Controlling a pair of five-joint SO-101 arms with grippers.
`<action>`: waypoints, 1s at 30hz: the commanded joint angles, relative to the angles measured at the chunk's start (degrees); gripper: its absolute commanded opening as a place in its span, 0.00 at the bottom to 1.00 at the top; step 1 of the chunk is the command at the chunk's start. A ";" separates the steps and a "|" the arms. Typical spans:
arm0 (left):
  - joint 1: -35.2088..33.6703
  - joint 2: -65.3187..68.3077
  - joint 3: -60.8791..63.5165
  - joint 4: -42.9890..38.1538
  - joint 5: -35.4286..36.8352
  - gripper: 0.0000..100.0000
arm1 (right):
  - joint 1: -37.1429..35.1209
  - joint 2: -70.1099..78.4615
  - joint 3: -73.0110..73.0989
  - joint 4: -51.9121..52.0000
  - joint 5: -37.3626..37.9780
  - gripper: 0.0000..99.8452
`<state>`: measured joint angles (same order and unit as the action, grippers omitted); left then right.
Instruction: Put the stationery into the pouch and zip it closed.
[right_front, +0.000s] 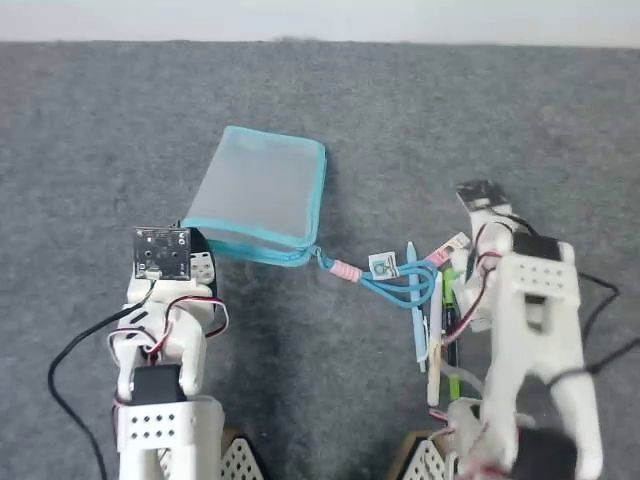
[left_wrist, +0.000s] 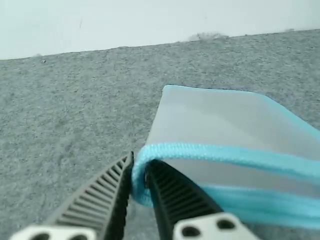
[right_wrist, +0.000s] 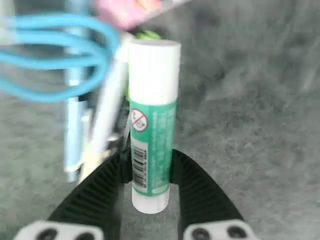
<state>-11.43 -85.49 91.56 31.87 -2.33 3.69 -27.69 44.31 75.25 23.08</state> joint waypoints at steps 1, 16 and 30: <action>3.87 -0.79 0.04 -1.93 1.05 0.01 | -8.22 -13.41 -3.43 6.81 0.35 0.01; 17.32 -0.79 0.31 -0.70 2.64 0.01 | -38.20 -4.09 -17.14 12.53 -3.43 0.01; 18.11 -0.79 0.31 -0.70 3.43 0.01 | -37.49 19.82 -36.22 14.73 -10.11 0.01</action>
<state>5.89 -85.58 92.62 31.87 -0.22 -34.02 -9.76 14.95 87.91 15.96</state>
